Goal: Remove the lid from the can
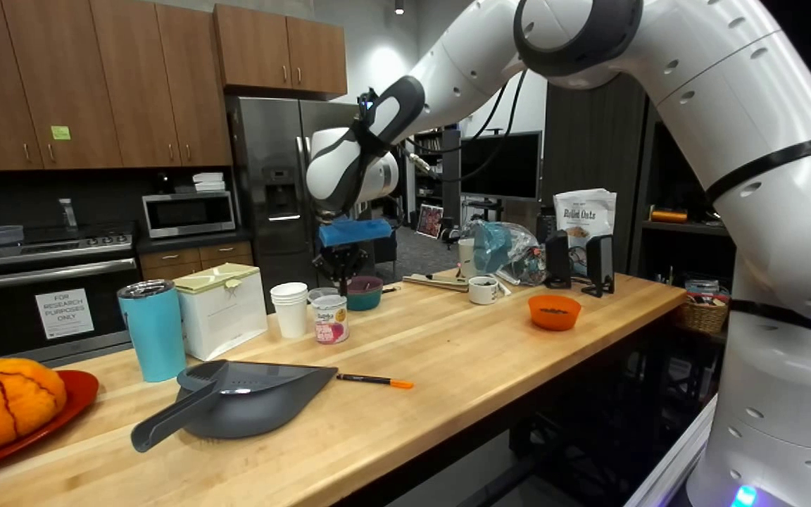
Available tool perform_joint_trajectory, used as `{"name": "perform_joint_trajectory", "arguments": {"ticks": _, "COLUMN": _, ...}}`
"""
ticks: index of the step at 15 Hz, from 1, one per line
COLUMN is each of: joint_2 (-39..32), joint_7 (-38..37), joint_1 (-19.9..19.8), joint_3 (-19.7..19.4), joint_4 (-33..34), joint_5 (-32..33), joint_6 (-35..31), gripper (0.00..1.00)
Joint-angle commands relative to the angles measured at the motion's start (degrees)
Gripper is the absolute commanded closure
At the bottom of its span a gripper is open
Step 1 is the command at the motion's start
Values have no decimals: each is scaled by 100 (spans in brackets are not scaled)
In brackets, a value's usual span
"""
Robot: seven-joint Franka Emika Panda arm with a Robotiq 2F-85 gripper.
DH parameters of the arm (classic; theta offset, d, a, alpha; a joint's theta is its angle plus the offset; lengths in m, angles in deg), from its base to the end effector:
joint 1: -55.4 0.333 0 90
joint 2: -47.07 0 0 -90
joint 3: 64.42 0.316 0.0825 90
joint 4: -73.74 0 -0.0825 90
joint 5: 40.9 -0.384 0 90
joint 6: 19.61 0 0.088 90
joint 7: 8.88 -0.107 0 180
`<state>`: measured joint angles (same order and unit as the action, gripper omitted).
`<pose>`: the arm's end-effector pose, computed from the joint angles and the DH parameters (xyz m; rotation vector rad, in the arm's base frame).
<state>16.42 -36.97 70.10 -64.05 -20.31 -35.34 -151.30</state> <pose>0.6719 0.1782 0.3166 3.0999 -0.2613 0.2186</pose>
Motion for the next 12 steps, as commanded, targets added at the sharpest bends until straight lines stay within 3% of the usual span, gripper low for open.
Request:
{"name": "perform_joint_trajectory", "arguments": {"ticks": 1, "joint_2": 325, "joint_7": -303, "joint_1": 164, "joint_3": -140, "joint_4": -135, "joint_5": 186, "joint_6": 428, "gripper": 100}}
{"name": "perform_joint_trajectory", "arguments": {"ticks": 12, "joint_2": 737, "joint_7": -1324, "joint_1": 133, "joint_3": -108, "joint_4": -240, "joint_5": 717, "joint_6": 3071, "gripper": 100}}
